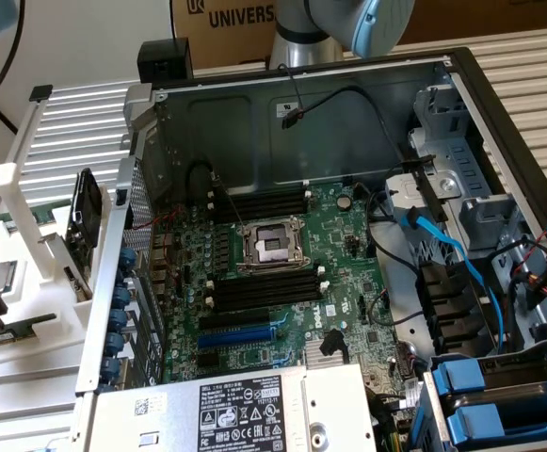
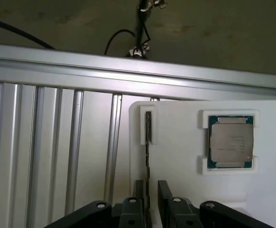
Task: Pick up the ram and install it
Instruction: 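Pick up the ram and move it above insertion slot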
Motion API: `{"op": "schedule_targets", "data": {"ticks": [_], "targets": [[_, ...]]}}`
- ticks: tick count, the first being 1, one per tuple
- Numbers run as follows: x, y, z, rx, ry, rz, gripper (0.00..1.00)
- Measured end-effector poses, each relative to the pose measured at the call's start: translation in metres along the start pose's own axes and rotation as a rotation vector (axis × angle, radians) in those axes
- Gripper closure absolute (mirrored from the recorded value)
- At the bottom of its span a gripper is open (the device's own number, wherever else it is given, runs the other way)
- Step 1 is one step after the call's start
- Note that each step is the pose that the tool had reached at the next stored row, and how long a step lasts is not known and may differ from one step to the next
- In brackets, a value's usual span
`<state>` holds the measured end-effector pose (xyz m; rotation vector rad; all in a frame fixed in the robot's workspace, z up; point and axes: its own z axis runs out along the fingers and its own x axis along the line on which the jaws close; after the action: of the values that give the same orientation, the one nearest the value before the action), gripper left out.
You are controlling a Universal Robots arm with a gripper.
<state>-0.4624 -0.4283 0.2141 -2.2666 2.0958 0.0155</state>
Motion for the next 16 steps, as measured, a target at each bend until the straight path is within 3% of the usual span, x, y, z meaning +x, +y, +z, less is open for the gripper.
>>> {"op": "schedule_targets", "data": {"ticks": [6,8,9,11,12,16], "targets": [[0.0007,0.0000,0.0028,-0.0002,0.0000,0.002,0.74],[0.0011,-0.0003,0.0045,-0.0028,-0.0002,0.002,0.74],[0.0017,-0.0021,0.0061,-0.0167,-0.0013,0.003,0.74],[0.0027,-0.0038,0.0068,-0.0290,-0.0022,0.004,0.74],[0.0031,-0.0051,0.0071,-0.0317,-0.0024,0.004,0.74],[0.0032,-0.0064,0.0091,-0.0328,-0.0025,0.004,0.74]]}}
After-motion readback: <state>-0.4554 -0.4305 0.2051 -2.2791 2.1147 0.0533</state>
